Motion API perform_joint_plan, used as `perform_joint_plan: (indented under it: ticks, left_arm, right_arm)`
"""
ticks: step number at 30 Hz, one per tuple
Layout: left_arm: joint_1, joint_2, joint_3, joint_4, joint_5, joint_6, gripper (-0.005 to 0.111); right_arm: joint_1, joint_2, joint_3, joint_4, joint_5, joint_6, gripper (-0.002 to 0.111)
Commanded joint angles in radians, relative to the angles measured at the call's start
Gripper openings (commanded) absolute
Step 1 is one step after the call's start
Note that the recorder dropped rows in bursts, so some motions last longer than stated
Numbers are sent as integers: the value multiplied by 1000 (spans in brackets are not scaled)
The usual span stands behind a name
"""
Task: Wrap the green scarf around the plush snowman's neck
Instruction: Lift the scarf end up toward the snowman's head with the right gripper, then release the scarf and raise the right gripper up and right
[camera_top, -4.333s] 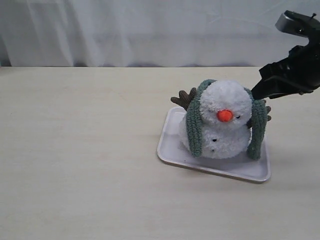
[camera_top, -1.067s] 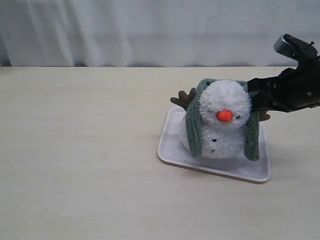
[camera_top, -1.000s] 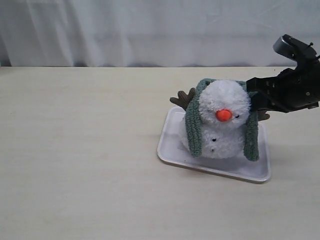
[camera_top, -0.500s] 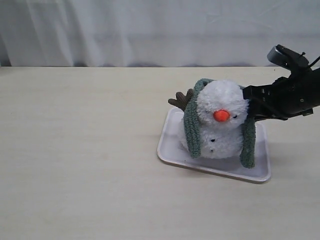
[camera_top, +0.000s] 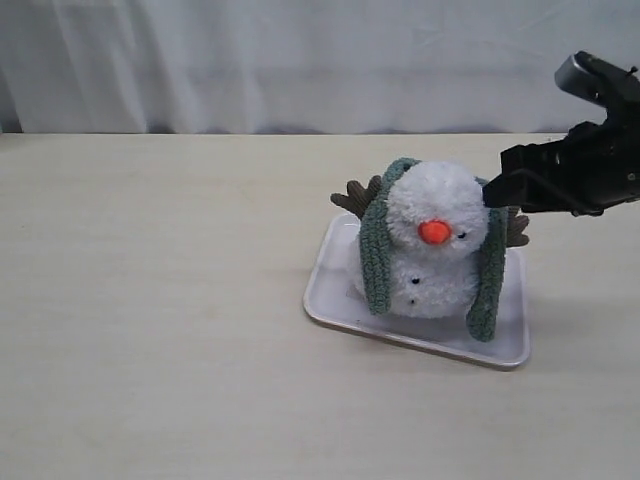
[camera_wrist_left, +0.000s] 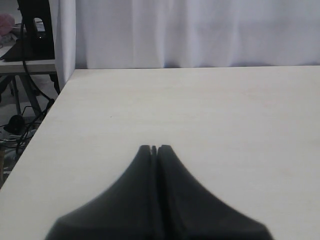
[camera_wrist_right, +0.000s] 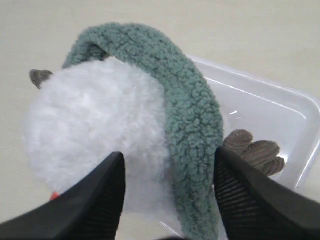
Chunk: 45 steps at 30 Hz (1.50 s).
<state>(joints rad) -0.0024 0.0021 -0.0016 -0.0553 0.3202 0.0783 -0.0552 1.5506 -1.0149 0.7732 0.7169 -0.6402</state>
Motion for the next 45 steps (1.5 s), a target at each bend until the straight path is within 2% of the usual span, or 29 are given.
perform_joint_plan:
  ticks: [1, 3, 4, 5, 6, 7, 11, 17, 24, 33, 41, 45]
  left_arm:
    - [-5, -2, 2, 1, -13, -5, 0]
    - [-5, -2, 2, 1, -13, -5, 0]
    - [-5, -2, 2, 1, -13, -5, 0]
    - [-5, -2, 2, 1, -13, -5, 0]
    - [-5, -2, 2, 1, -13, -5, 0]
    - [-5, -2, 2, 1, -13, -5, 0]
    - [-5, -2, 2, 1, -13, -5, 0]
    - [-5, -2, 2, 1, -13, -5, 0]
    - [-5, -2, 2, 1, -13, -5, 0]
    - [-5, -2, 2, 1, -13, -5, 0]
    - [-5, -2, 2, 1, -13, -5, 0]
    - [-5, -2, 2, 1, -13, -5, 0]
  right_arm:
    - [0, -90, -8, -4, 10, -37, 51]
    - [0, -131, -8, -4, 2, -79, 49]
    - [0, -138, -8, -4, -5, -79, 44]
    - [0, -143, -8, -4, -8, -81, 26]
    - [0, -143, -8, -4, -10, -87, 19]
    - [0, -132, -8, -4, -15, -129, 4]
    - [0, -58, -10, 1, -84, -130, 4]
    - [0, 76, -77, 50, 17, -130, 4]
    - [0, 141, -77, 52, 17, -130, 4]
    - [0, 154, -79, 52, 26, -130, 4]
    - [0, 85, -158, 46, 117, -130, 4]
    - [0, 53, -158, -103, 98, -39, 4]
